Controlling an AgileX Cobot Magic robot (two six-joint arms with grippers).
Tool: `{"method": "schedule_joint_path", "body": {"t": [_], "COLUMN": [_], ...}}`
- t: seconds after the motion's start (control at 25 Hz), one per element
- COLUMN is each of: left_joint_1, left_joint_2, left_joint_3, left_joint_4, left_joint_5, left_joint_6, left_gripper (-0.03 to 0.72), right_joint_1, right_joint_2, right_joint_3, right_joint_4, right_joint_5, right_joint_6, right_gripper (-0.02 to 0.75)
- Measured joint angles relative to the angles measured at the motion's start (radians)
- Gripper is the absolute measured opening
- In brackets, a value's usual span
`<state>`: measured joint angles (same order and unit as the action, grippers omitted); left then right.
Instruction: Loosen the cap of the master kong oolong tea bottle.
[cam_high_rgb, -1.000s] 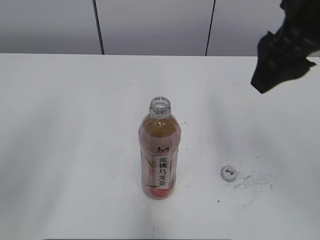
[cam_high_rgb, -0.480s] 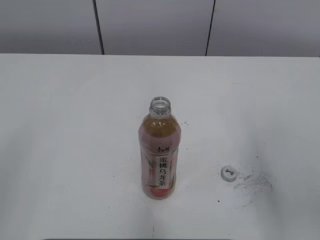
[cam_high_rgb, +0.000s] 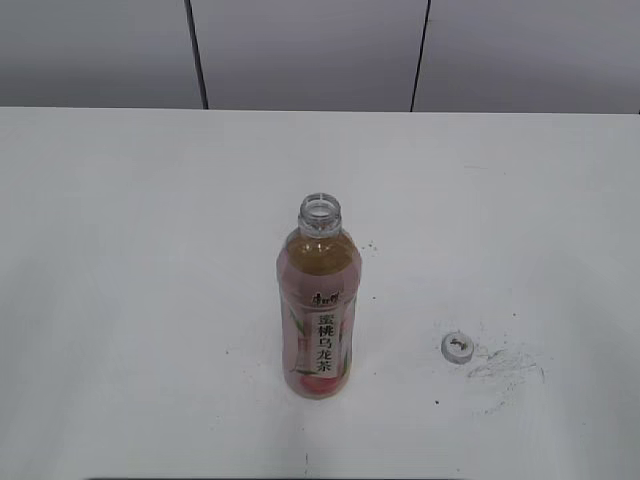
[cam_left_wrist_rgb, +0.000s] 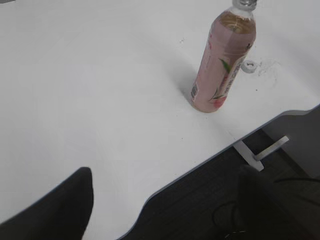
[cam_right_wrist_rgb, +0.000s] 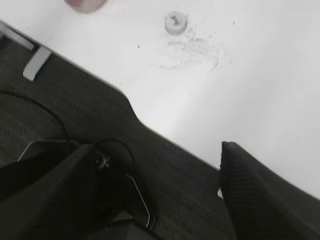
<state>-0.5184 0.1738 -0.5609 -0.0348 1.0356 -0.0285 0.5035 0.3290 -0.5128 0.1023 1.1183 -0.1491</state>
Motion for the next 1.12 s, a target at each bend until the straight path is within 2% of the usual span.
{"method": "schedule_joint_path", "body": {"t": [0.28, 1.12], "left_joint_1": [0.0, 0.0], "left_joint_2": [0.0, 0.0], "left_joint_3": [0.0, 0.0], "left_joint_4": [-0.025, -0.034], "left_joint_5": [-0.01, -0.01], "left_joint_6": [0.055, 0.084], "left_gripper": [0.522, 0.521], "right_joint_1": [0.0, 0.0], "right_joint_2": [-0.167, -0.171], "right_joint_3": [0.0, 0.0], "right_joint_4": [-0.02, -0.026], "right_joint_5": [-0.007, -0.013], "right_joint_6": [0.03, 0.037], "right_gripper": [0.575, 0.575]}}
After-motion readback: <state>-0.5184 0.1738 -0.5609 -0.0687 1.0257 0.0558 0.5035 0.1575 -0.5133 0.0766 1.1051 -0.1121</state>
